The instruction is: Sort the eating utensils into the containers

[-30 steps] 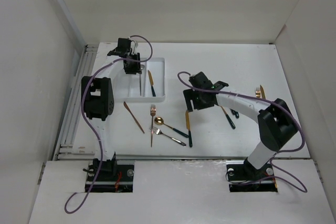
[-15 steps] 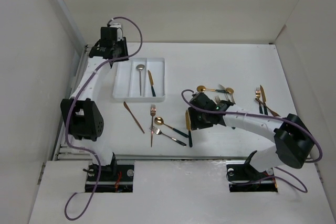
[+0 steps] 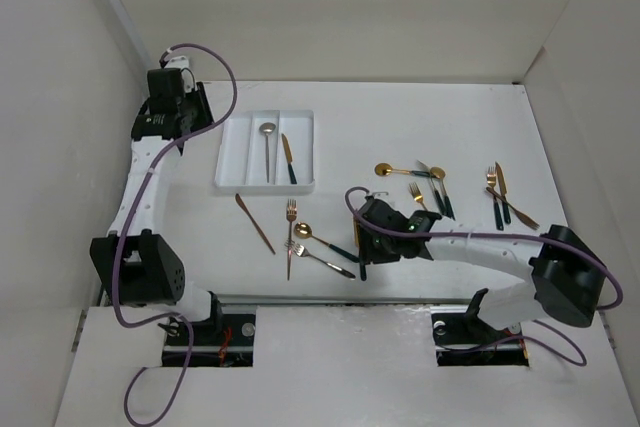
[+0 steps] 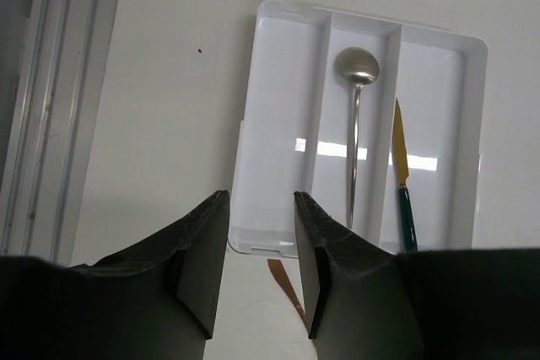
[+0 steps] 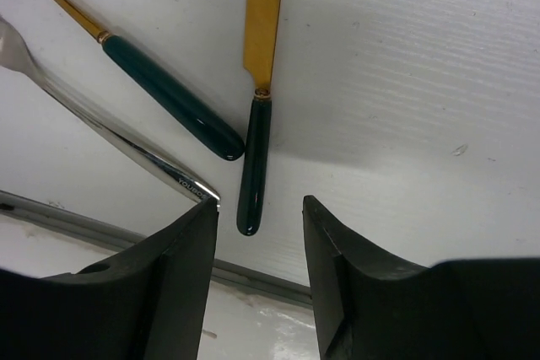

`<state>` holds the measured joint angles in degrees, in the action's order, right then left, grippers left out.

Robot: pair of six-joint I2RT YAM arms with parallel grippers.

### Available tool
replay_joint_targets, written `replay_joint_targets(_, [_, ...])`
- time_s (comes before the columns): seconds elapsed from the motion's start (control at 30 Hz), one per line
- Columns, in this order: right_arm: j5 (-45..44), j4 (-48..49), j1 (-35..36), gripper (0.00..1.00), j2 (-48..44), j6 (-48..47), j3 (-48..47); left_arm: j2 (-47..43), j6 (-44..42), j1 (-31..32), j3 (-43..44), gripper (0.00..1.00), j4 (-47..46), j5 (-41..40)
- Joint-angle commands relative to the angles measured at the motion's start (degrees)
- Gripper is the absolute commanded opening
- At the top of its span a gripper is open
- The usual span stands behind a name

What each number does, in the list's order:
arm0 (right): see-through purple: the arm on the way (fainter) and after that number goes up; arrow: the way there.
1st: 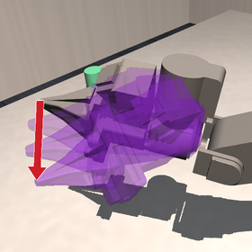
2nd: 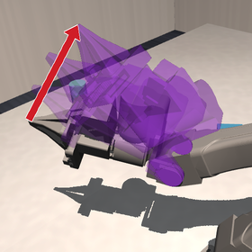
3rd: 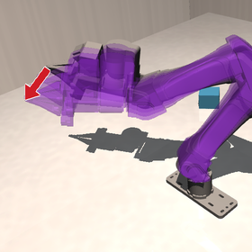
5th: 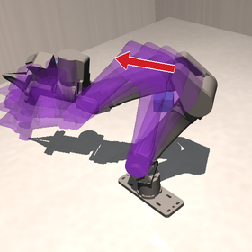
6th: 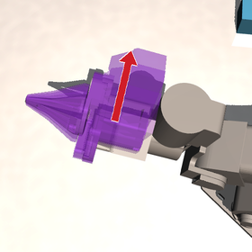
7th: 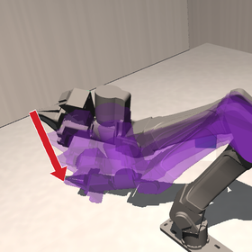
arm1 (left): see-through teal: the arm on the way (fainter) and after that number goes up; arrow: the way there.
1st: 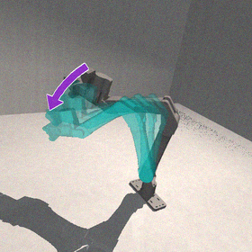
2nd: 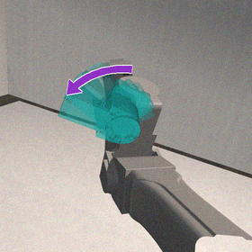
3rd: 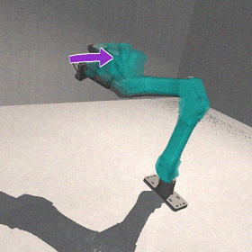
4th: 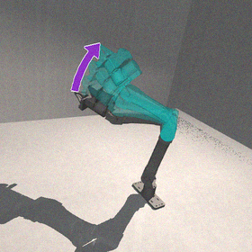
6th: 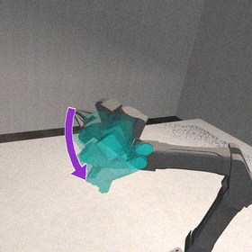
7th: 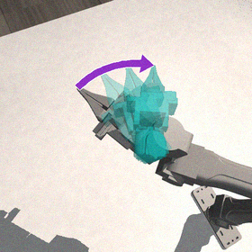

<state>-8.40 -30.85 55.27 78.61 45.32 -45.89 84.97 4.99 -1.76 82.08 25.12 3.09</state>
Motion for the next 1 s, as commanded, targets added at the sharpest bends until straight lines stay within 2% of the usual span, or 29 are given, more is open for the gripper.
replay_joint_targets(0.0, [-2.1,2.4,1.6,0.50,2.1,1.7,0.4,-4.9,0.4,-0.3,0.1,0.34,-2.1,1.8])
replay_joint_targets(0.17, [-4.0,2.1,2.7,0.47,7.1,3.3,-0.8,-5.7,0.4,-0.8,-0.5,0.36,-2.1,1.8])
replay_joint_targets(0.43, [-4.5,1.0,2.7,0.42,8.8,5.3,-1.3,-4.6,1.1,-1.9,-1.0,0.36,-2.6,4.1])
replay_joint_targets(0.53, [-7.8,-1.7,2.7,0.41,11.8,7.4,-1.9,-4.1,1.6,-2.5,-1.0,0.36,-2.6,4.6])
replay_joint_targets(0.7, [-10.9,-4.8,2.7,0.32,16.0,8.7,-4.0,-2.8,2.2,-3.0,0.0,0.36,-2.6,4.6])
replay_joint_targets(0.8, [-11.5,-4.8,2.7,0.31,18.9,8.7,-5.4,-2.2,2.2,-3.0,0.6,0.36,-2.1,5.2])
replay_joint_targets(0.87, [-12.1,-4.8,2.7,0.24,20.1,8.7,-6.1,-2.2,2.2,-3.0,1.1,0.36,-2.1,5.2])
replay_joint_targets(0.9, [-12.1,-4.3,2.7,0.10,20.1,8.7,-6.1,-2.2,2.2,-3.6,1.1,0.36,-2.1,5.2])
replay_joint_targets(0.93, [-12.1,-4.3,2.7,0.02,20.1,8.7,-6.1,-2.2,2.2,-3.6,1.1,0.36,-2.1,5.2])
replay_joint_targets(0.97, [-12.1,-3.8,2.7,0.00,20.1,8.7,-6.1,-2.2,2.2,-4.2,1.1,0.36,-2.1,5.2])
